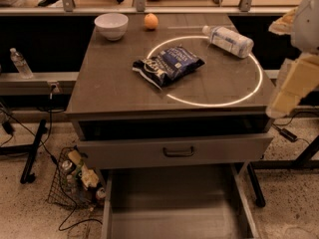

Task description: Place blue plastic bottle into middle drawer

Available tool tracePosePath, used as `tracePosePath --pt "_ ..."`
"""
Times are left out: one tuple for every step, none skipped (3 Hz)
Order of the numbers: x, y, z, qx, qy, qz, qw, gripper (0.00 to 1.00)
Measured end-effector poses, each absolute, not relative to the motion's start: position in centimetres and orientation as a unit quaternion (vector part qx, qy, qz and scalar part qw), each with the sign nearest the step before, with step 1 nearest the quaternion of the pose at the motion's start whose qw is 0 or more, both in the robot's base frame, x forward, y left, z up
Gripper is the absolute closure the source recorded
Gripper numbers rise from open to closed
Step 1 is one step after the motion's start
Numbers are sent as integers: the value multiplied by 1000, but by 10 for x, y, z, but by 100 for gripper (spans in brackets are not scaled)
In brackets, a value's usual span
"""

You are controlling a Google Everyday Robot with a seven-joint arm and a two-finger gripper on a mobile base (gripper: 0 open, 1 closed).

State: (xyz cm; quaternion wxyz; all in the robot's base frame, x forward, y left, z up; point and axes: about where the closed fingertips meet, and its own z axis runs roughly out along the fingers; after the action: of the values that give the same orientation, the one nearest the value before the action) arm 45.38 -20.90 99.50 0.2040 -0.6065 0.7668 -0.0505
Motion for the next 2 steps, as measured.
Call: tracePosePath --pt "510 -212 993 -607 756 -31 245 0" --pt "581 -217 980 -598 748 4 288 0"
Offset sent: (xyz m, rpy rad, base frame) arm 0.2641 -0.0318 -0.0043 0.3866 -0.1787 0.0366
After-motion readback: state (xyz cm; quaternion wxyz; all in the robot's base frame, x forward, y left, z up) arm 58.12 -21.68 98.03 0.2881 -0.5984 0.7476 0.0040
